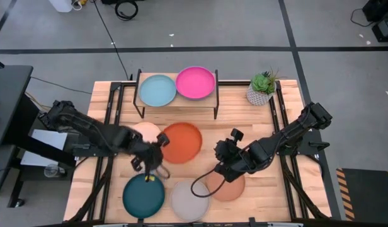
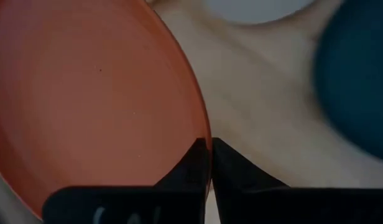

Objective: Place and stack plates onto a shelf
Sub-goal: Stack the orange plate on top of the pink plate on the shelf, then stack the light orange plate on top of the light blue plate on the shelf

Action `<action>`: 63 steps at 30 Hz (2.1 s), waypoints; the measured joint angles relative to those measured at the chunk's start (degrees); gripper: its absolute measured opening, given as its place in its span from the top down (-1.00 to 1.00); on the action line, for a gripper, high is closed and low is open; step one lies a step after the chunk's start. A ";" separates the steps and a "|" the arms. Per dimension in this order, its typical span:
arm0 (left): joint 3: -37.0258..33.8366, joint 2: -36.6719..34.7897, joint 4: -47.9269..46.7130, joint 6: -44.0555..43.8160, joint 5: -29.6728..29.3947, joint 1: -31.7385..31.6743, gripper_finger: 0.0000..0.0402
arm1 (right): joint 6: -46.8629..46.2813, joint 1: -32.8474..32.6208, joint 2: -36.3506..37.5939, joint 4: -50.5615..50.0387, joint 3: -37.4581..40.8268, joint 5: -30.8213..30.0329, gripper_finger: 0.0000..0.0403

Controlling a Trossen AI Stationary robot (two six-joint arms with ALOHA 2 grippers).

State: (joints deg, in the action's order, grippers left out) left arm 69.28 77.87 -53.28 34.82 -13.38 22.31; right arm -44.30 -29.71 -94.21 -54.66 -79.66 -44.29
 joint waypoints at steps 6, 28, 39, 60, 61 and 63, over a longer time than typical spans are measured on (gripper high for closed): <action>5.67 0.00 -0.58 6.50 -1.10 -10.59 0.93 | -0.97 -0.97 0.00 -0.11 0.00 -1.69 0.39; 23.84 16.81 5.98 20.03 5.35 -40.76 0.93 | 3.42 -0.49 0.00 1.08 0.00 -4.00 0.39; 36.56 28.23 -9.97 19.96 6.15 -45.40 0.92 | 3.79 -0.70 -0.02 1.01 -0.02 -4.05 0.39; 36.65 28.63 -9.08 16.78 4.51 -42.54 0.57 | 3.70 -0.70 -0.02 2.33 -0.02 -3.76 0.39; 36.66 28.63 -8.54 16.80 4.23 -42.54 0.51 | 3.52 -0.70 -0.02 2.31 -0.02 -3.71 0.39; 36.67 28.63 -7.02 16.80 3.17 -42.56 0.41 | 3.14 -0.70 -0.02 2.30 -0.02 -3.53 0.39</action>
State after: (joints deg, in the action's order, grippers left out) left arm 105.95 106.50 -60.30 51.62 -10.21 -20.25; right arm -41.17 -30.41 -94.24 -52.36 -79.68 -47.82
